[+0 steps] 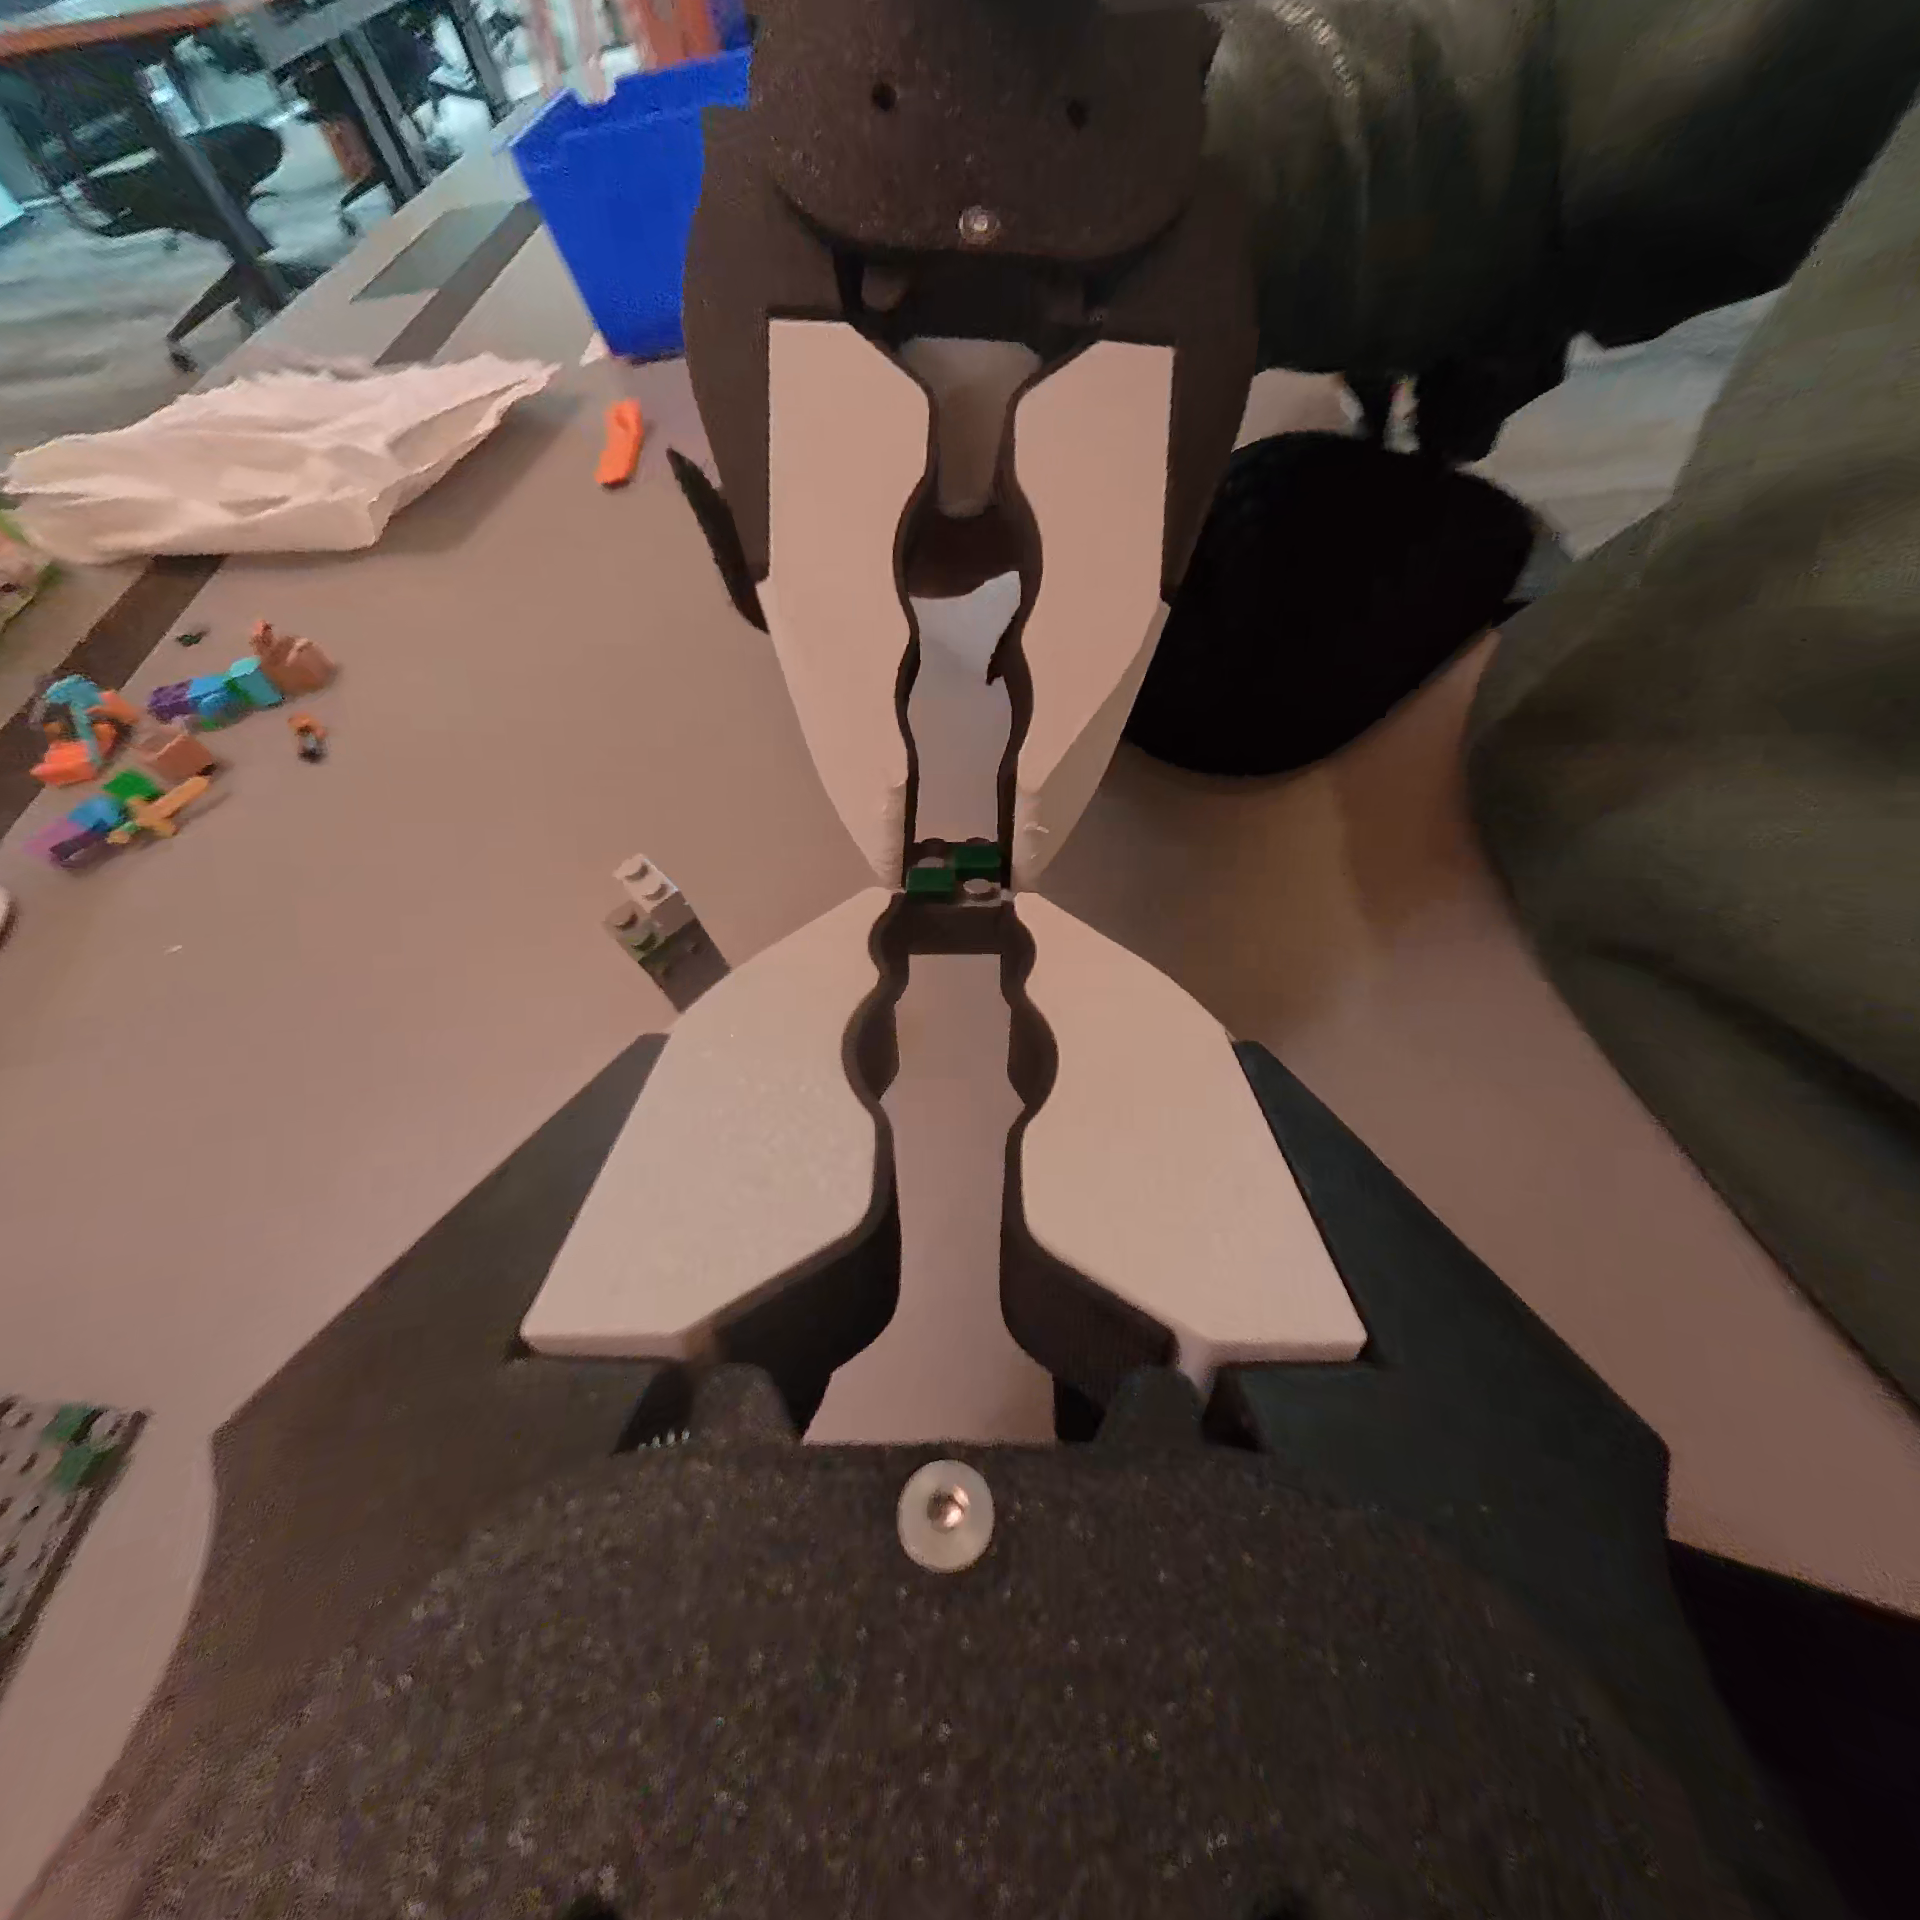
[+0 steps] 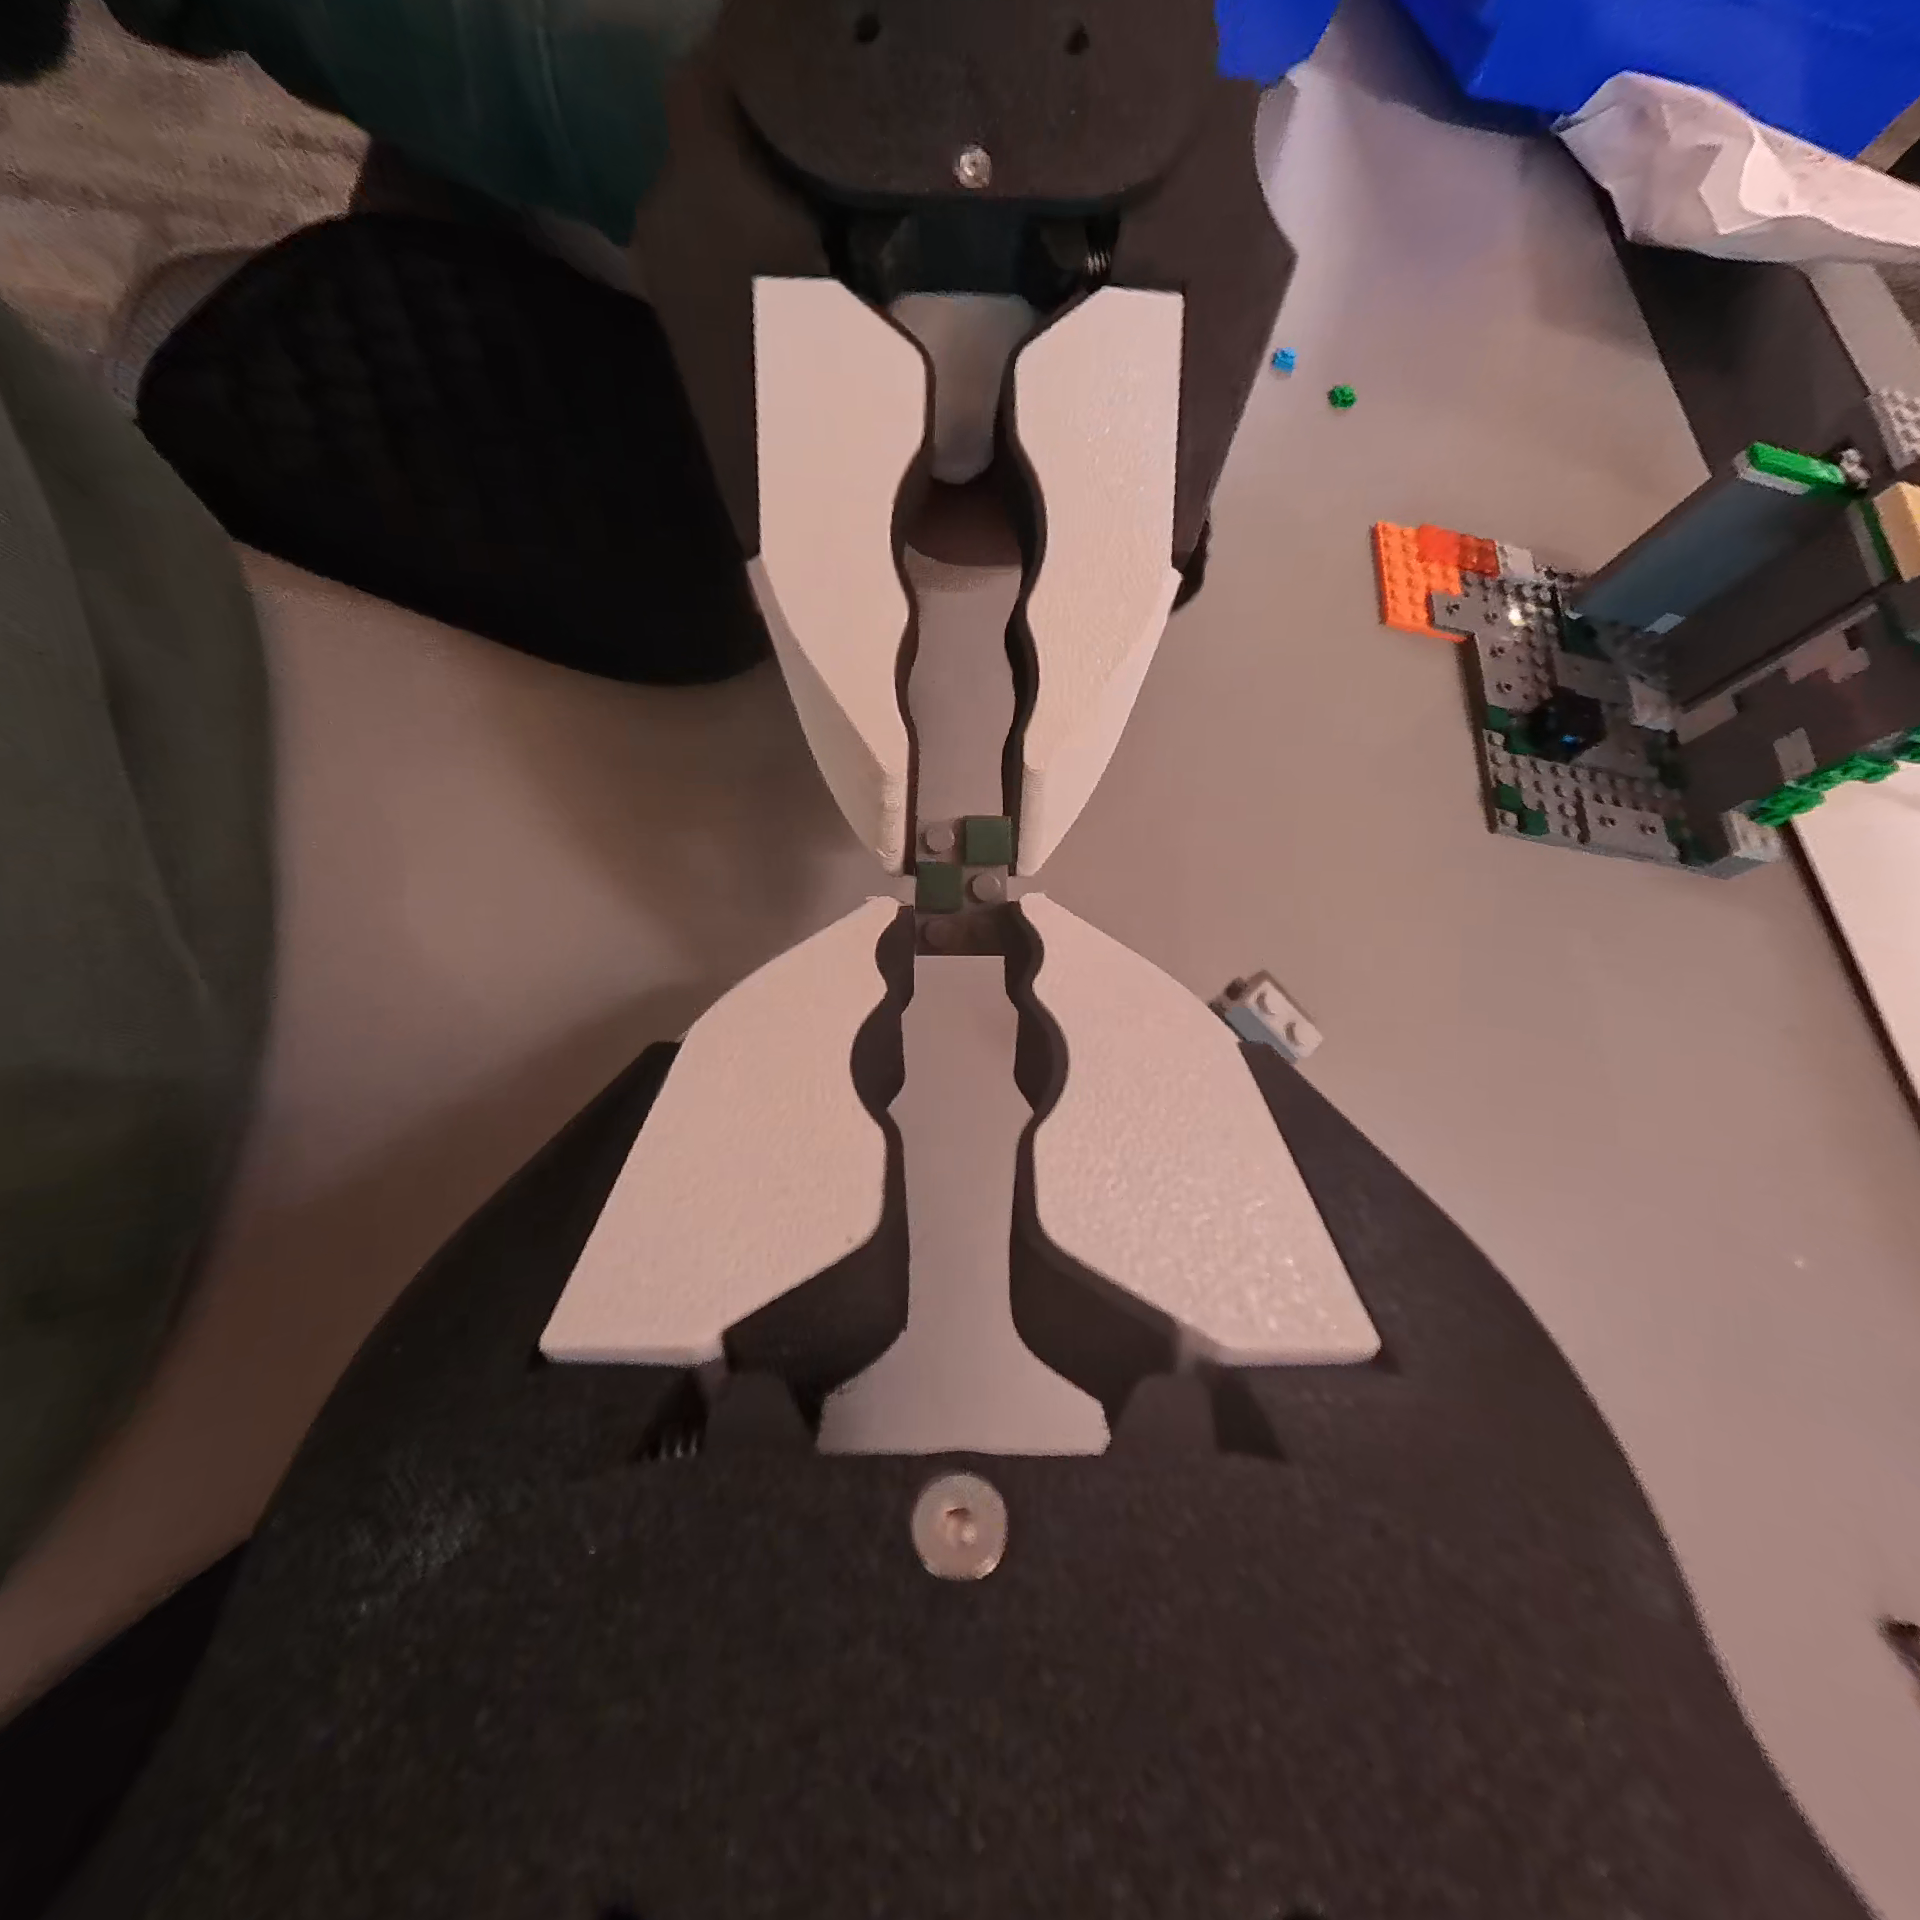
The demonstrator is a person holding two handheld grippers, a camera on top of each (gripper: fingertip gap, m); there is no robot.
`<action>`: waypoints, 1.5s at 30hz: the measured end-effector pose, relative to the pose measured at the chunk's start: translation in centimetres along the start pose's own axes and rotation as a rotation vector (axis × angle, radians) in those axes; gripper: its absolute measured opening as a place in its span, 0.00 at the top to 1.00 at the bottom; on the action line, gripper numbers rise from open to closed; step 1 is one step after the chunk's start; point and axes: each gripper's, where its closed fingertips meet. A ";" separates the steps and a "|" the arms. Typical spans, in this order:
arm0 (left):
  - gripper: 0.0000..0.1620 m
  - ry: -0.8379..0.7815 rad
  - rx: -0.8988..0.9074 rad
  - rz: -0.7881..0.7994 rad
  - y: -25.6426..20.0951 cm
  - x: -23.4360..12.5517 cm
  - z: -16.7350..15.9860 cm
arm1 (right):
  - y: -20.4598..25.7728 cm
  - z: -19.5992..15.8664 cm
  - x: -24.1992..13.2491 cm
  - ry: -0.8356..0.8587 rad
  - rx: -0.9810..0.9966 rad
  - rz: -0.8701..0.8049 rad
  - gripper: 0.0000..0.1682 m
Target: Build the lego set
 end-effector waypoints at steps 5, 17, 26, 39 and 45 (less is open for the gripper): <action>0.90 -0.092 -0.041 -0.164 -0.3 -0.6 1.0 | 0.6 0.8 -0.6 -0.038 0.059 0.094 0.90; 0.90 -0.253 -0.130 -0.275 1.9 0.0 3.4 | -0.9 0.9 -2.9 -0.074 0.098 -0.053 0.84; 0.90 -0.245 -0.123 -0.257 1.4 0.7 2.7 | -1.1 0.6 -2.9 -0.096 0.141 -0.156 0.90; 0.88 -0.110 -0.030 -0.104 2.8 1.5 1.2 | -2.6 0.4 -2.1 -0.086 0.232 -0.275 0.90; 0.89 -0.130 -0.015 -0.103 2.9 0.8 1.2 | -2.6 0.9 -1.7 -0.097 0.211 -0.276 0.90</action>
Point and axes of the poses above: each gripper's, where its closed fingertips meet, x out along the fingers, z out of its top, y = z × x across the jaws, and after that the axes turned 11 degrees about z, right-handed
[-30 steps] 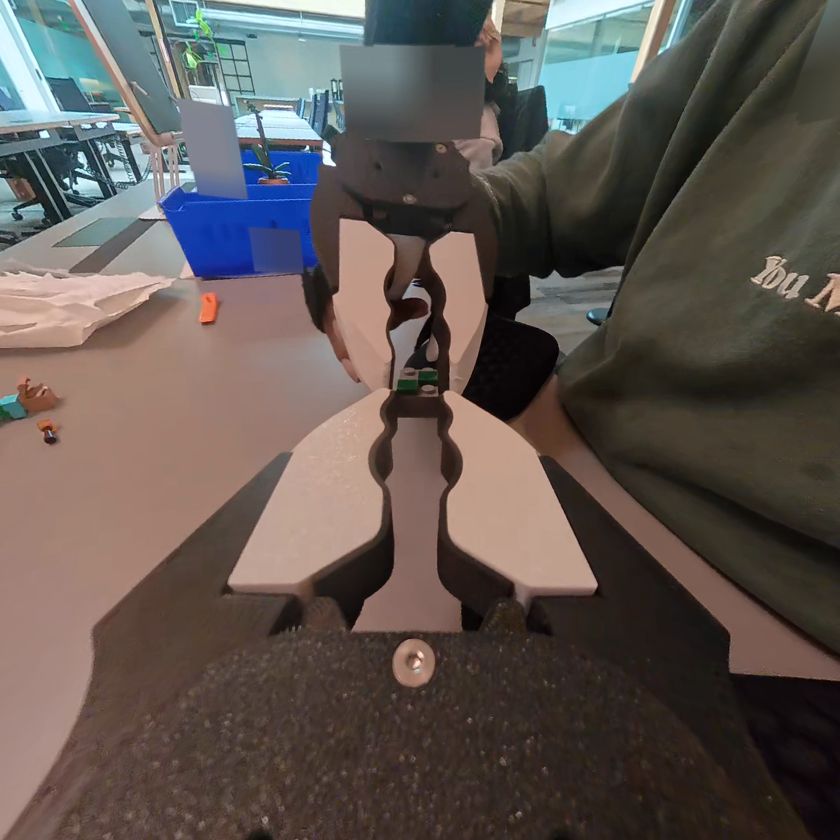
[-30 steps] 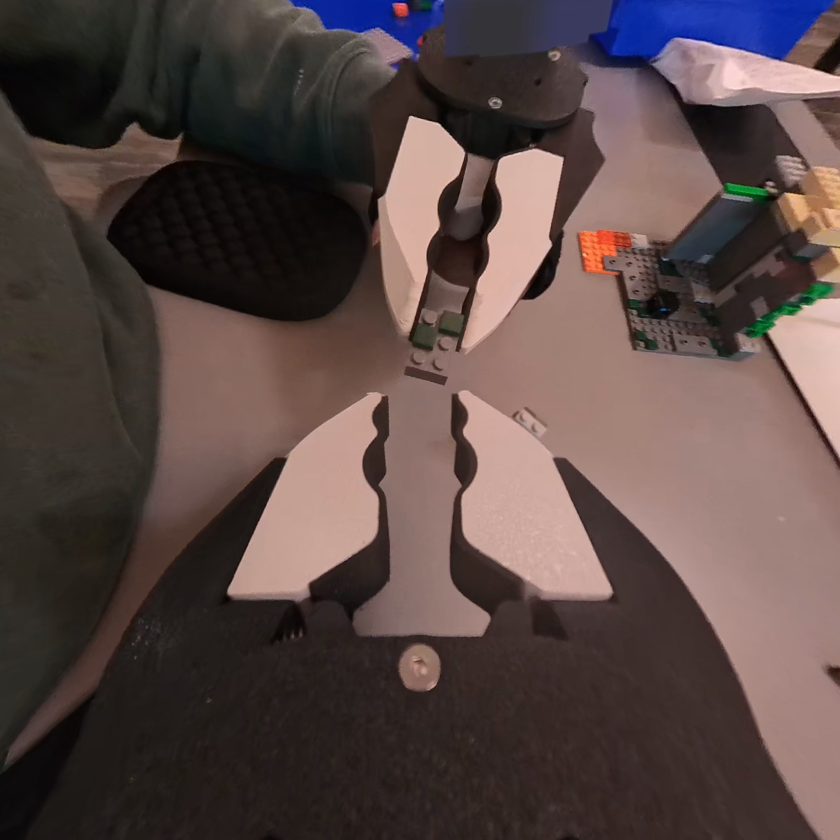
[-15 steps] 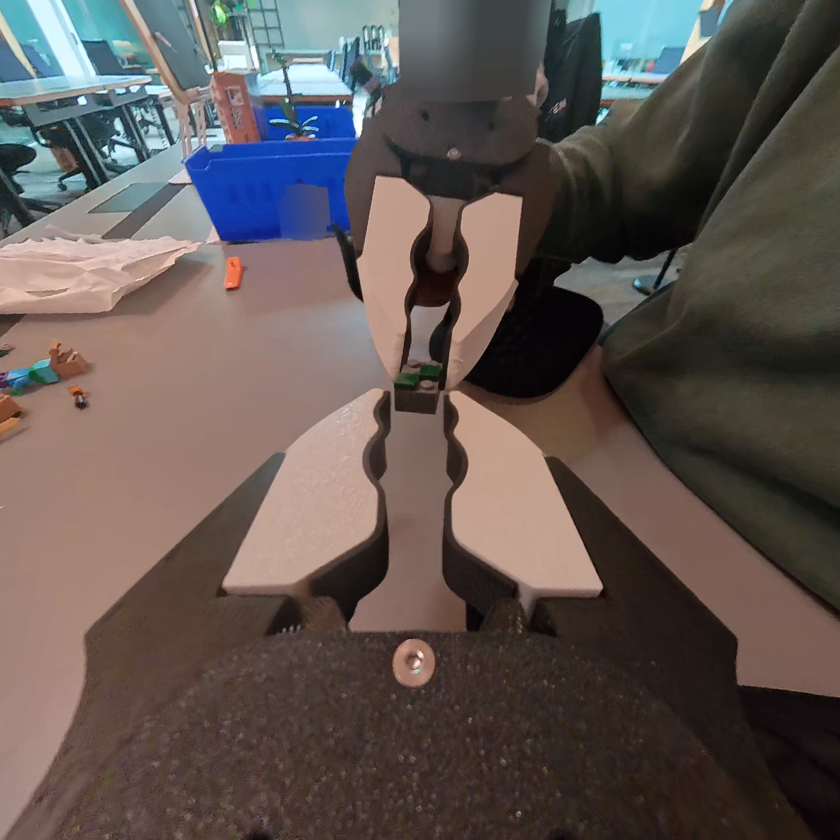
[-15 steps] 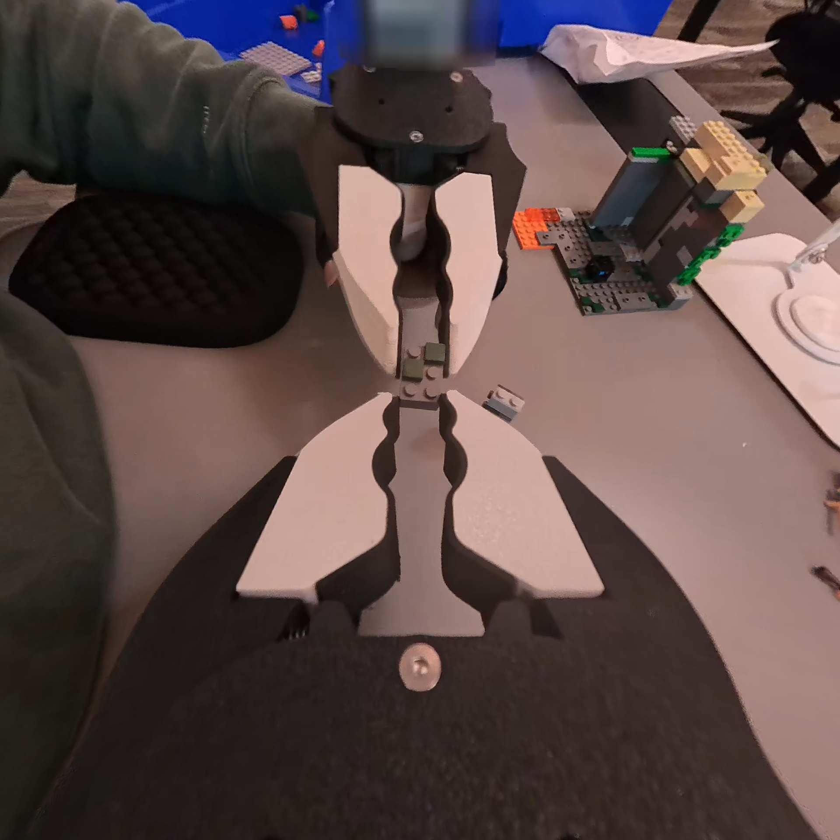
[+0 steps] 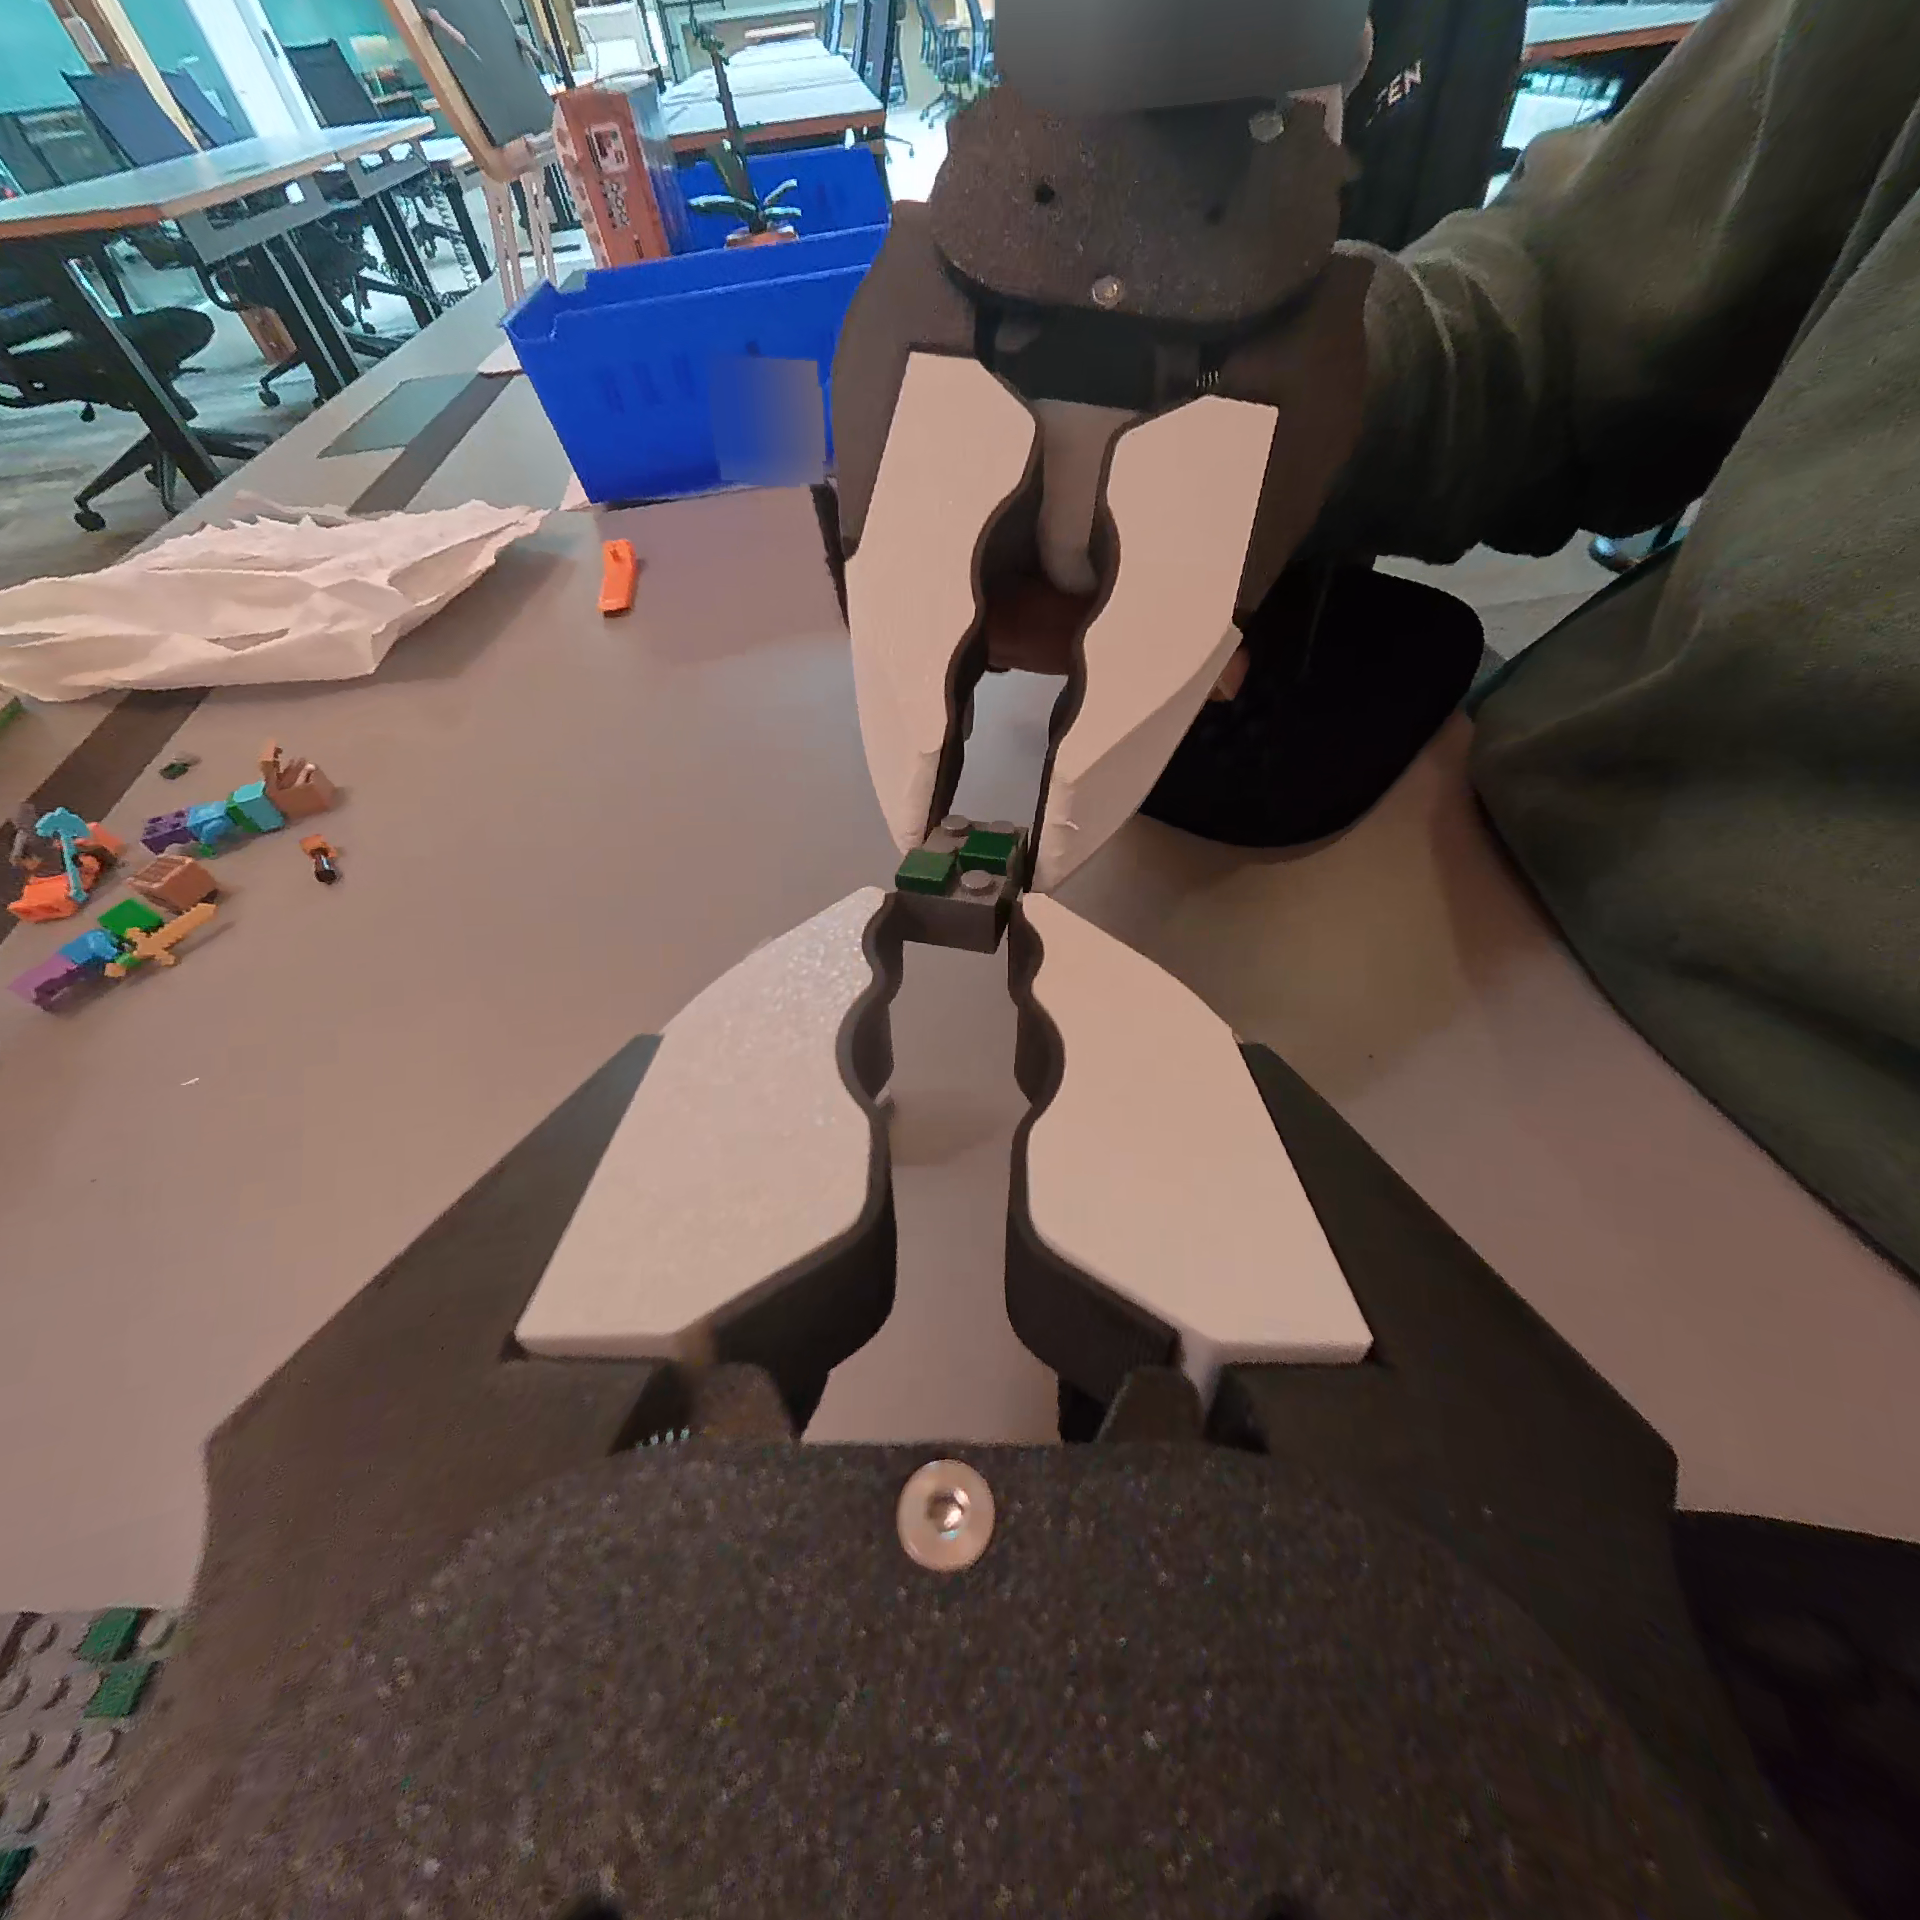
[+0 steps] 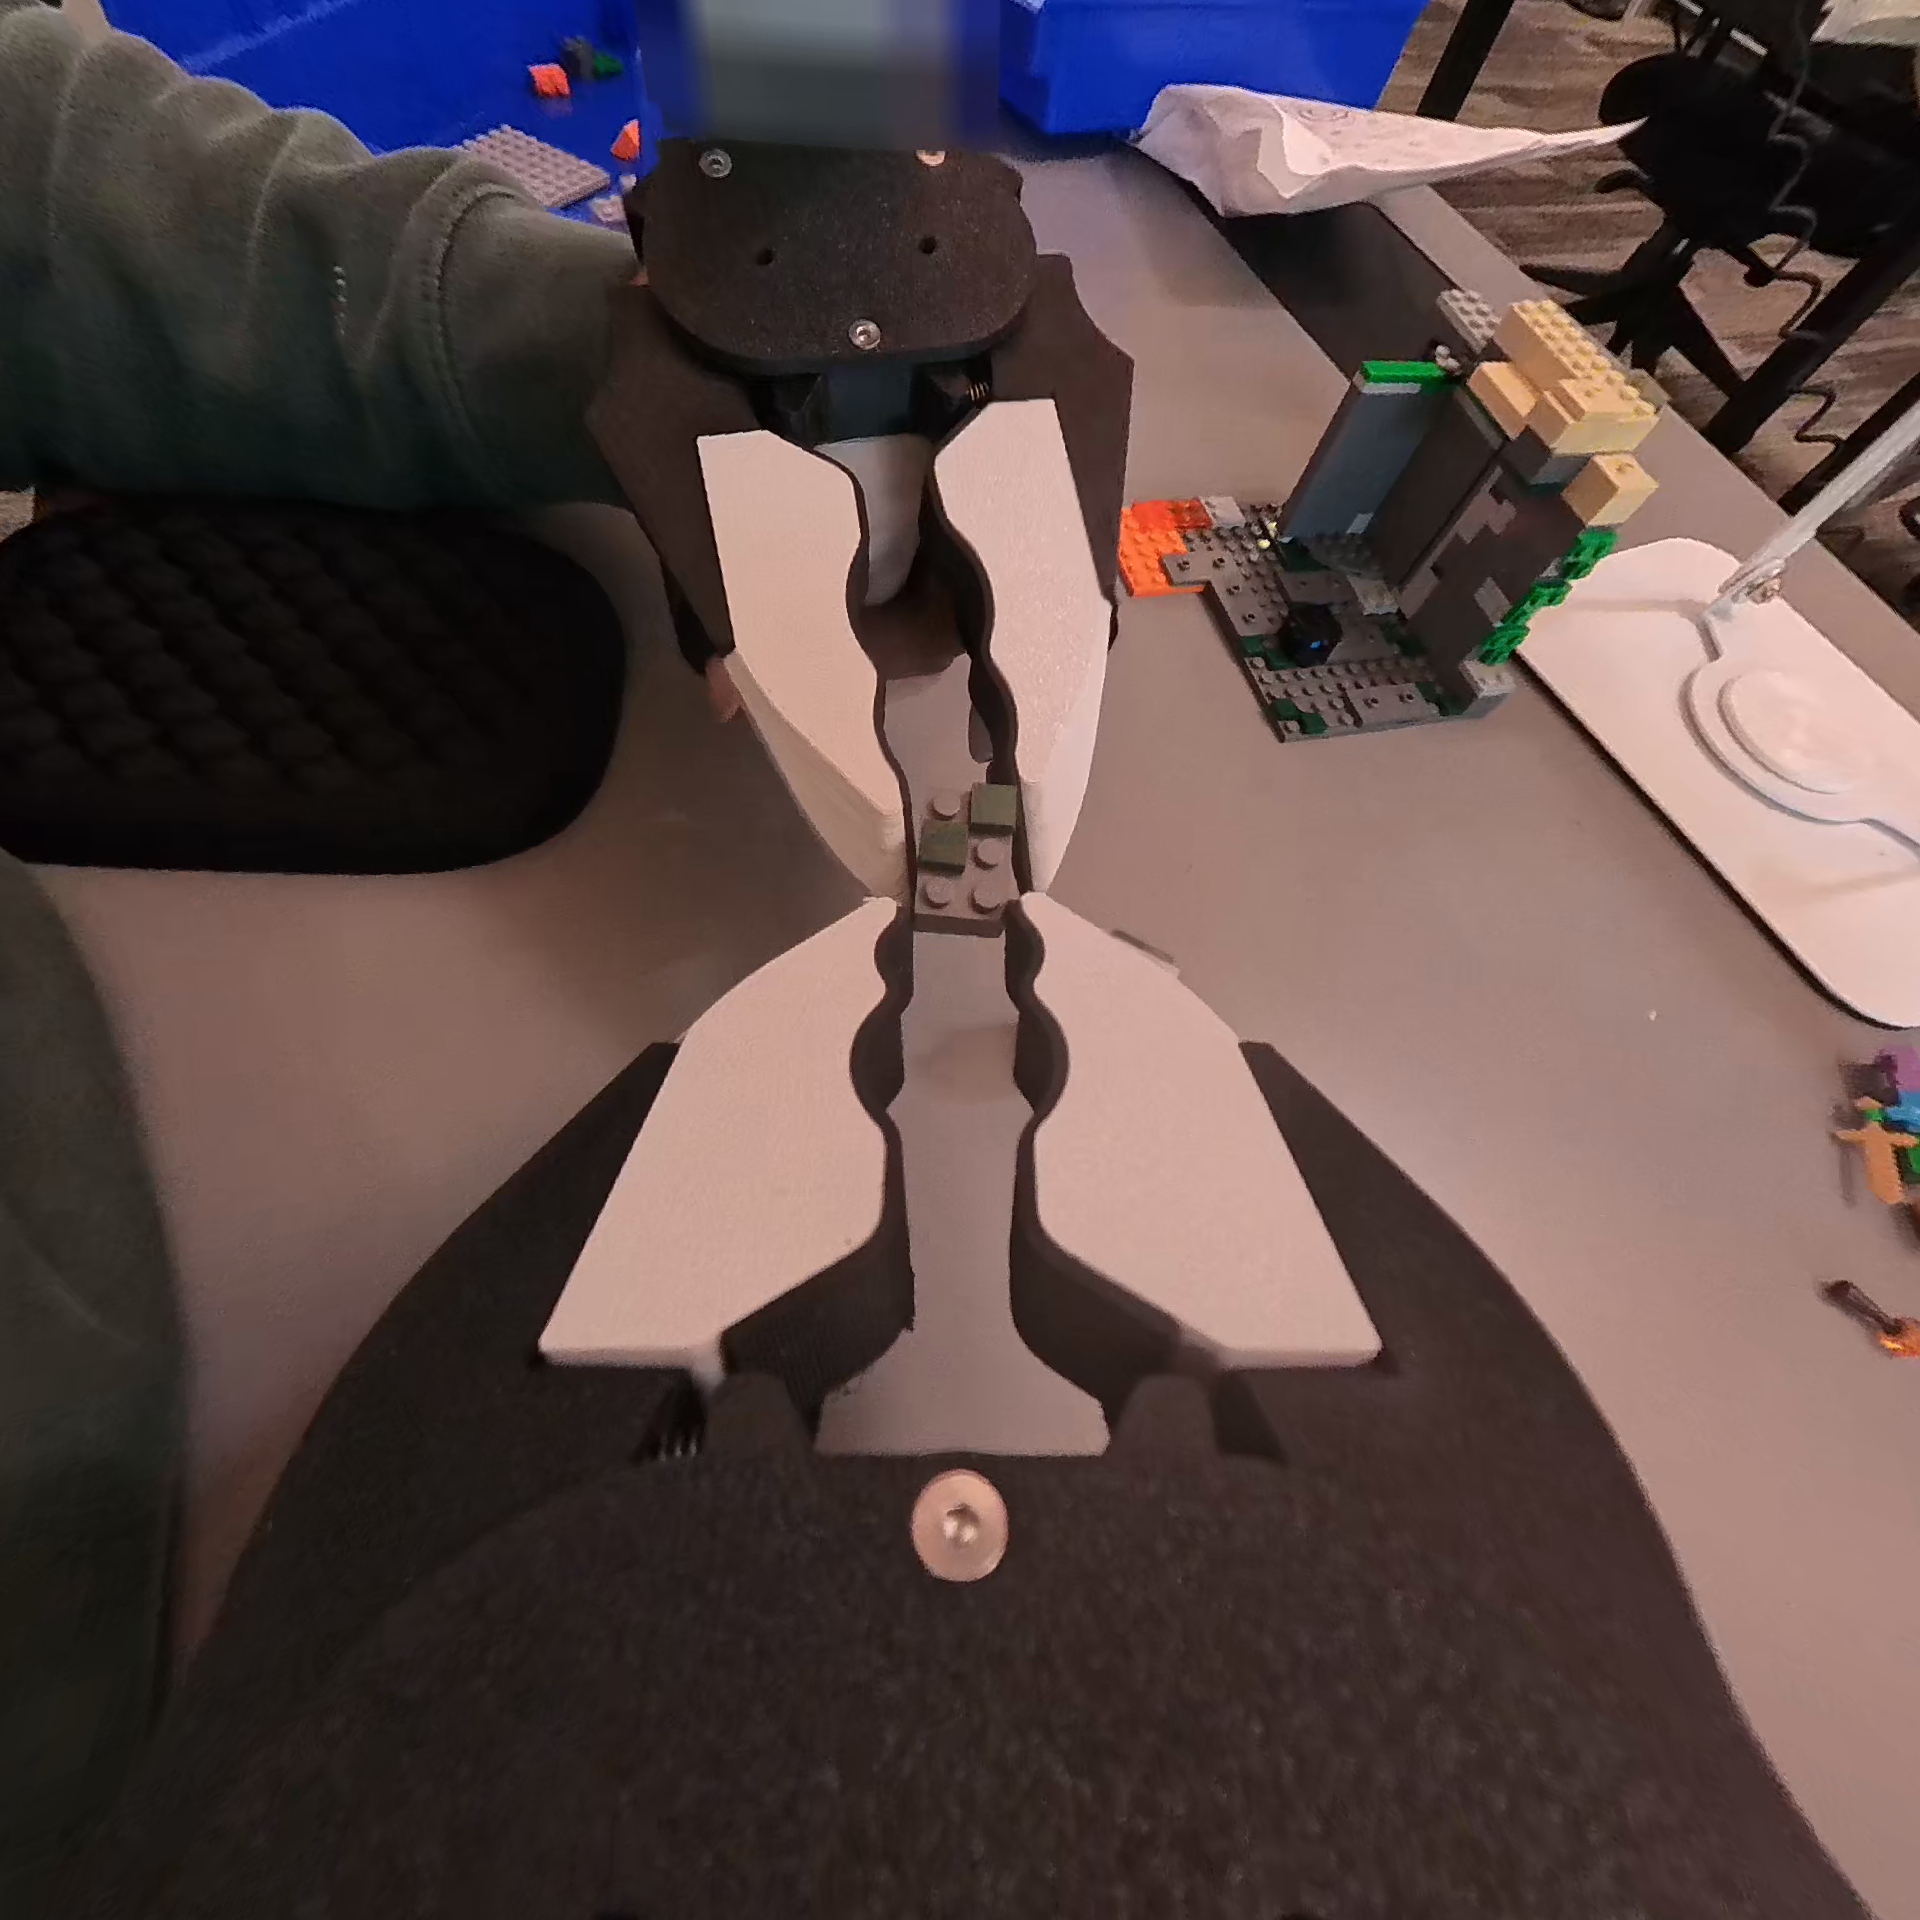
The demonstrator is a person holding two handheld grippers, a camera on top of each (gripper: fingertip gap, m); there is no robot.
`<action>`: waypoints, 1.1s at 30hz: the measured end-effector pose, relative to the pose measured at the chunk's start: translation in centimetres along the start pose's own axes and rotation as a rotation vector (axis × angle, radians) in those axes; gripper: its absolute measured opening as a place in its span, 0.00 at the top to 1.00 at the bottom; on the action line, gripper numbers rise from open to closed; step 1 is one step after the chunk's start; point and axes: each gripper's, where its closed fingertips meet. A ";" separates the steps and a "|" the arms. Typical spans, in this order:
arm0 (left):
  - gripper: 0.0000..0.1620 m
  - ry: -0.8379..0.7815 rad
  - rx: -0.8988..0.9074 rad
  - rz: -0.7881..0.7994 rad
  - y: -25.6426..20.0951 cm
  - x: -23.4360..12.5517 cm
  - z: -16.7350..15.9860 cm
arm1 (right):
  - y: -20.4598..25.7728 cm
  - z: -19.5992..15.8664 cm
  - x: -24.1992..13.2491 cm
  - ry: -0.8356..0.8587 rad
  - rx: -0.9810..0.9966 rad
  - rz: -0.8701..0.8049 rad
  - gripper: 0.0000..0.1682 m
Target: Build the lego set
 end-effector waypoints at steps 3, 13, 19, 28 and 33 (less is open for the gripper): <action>0.89 -0.024 0.003 0.020 0.7 -0.5 0.5 | -0.7 0.4 -0.4 -0.006 0.003 -0.049 0.89; 0.89 -0.007 -0.015 0.087 2.9 -1.3 -0.7 | -3.8 -4.2 1.1 0.075 0.191 -0.170 0.76; 0.89 0.024 -0.029 0.072 2.7 -1.0 -1.7 | -4.0 -4.2 3.4 0.104 0.093 -0.066 0.89; 0.89 0.040 -0.087 0.035 2.0 0.0 -2.3 | -0.9 -3.7 2.4 0.064 -0.138 0.339 0.89; 0.89 0.062 -0.090 0.044 1.6 0.6 -2.5 | -1.4 -4.5 2.6 0.074 -0.128 0.322 0.89</action>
Point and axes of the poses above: each gripper's, where its closed fingertips meet, x out along the fingers, z out of its top, y = z × x across the jaws, and after that the axes turned 11 degrees about z, right-handed
